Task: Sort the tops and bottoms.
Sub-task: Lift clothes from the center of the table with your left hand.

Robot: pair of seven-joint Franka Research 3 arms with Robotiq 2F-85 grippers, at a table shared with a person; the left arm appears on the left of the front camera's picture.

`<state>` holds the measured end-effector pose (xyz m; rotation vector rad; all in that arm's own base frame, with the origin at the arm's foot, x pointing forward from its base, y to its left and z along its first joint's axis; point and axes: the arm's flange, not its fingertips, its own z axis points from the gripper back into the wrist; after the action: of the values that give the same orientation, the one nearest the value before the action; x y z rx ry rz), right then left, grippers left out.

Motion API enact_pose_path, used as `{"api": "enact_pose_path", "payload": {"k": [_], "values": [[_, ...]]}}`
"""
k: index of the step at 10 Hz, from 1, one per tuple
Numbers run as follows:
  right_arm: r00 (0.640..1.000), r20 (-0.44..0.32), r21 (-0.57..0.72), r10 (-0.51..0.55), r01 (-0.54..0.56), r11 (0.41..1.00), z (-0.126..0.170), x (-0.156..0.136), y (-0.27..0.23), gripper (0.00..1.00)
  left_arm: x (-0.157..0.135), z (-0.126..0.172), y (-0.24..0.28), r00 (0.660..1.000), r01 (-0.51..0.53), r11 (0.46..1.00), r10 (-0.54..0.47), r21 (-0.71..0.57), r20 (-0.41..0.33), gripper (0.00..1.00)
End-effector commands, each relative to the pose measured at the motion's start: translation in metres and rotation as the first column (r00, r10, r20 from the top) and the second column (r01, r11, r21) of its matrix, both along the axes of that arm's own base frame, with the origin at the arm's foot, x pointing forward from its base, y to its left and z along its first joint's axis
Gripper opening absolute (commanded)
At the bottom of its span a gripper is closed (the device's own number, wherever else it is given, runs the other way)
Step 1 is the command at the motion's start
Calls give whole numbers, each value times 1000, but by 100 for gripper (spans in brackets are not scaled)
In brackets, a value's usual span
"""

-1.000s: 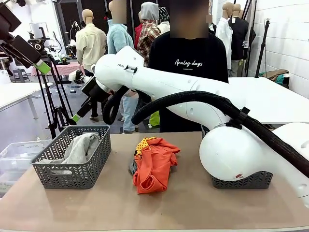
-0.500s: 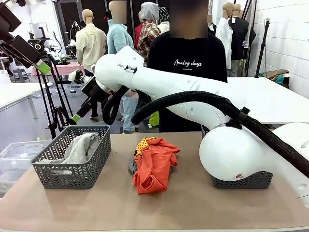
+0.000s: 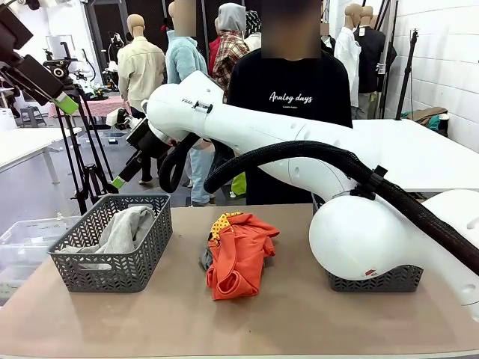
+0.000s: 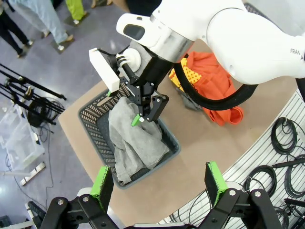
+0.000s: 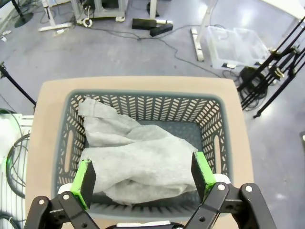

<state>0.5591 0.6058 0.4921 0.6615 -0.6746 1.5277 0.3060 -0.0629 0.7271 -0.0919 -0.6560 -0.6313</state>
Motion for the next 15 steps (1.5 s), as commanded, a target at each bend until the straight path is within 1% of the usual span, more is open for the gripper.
{"api": "enact_pose_path", "payload": {"k": [1, 2, 4, 6, 7, 8, 9, 10, 11, 13, 14, 15], "values": [[1000, -13, 4, -14, 14, 1000, 8, -14, -19, 100, 0, 0, 1, 1000, 1, 1000, -1, -2, -1, 100], [997, -21, -28, -70, 70, 997, 16, -31, -54, 100, 0, 0, 1, 1000, 1, 1000, -1, -2, -1, 100], [981, -47, -60, -188, 185, 981, 25, -69, -126, 100, 0, 0, 1, 1000, 1, 1000, -1, -2, -1, 100], [971, -117, -181, -208, 185, 966, 21, -105, -176, 100, 0, 0, 1, 1000, 1, 1000, -1, -2, -1, 100], [958, -167, -256, -235, 188, 948, 15, -121, -199, 100, 0, 0, 1, 1000, 1, 1000, -1, -2, -1, 100], [941, -222, -352, -255, 166, 921, 13, -141, -224, 100, 0, 0, 1, 1000, 1, 1000, -1, -2, -1, 100], [927, -246, -405, -283, 166, 899, 14, -158, -241, 100, 0, 0, 1, 1000, 1, 1000, -1, -2, -1, 100], [904, -270, -464, -331, 179, 868, 16, -179, -257, 100, 0, 0, 1, 1000, 1, 1000, -1, -2, -1, 100], [882, -285, -500, -376, 198, 843, 17, -197, -269, 100, 0, 0, 1, 1000, 1, 1000, -1, -2, -1, 100], [834, -292, -527, -468, 268, 807, 17, -235, -291, 100, 0, 0, 1, 1000, 1, 1000, -1, -2, -1, 100], [820, -280, -522, -500, 307, 796, 17, -250, -298, 100, 0, 0, 1, 1000, 1, 1000, -1, -2, -1, 100], [808, -233, -486, -540, 384, 785, 18, -256, -302, 100, 0, 0, 1, 1000, 1, 1000, -1, -2, -1, 100]]}}
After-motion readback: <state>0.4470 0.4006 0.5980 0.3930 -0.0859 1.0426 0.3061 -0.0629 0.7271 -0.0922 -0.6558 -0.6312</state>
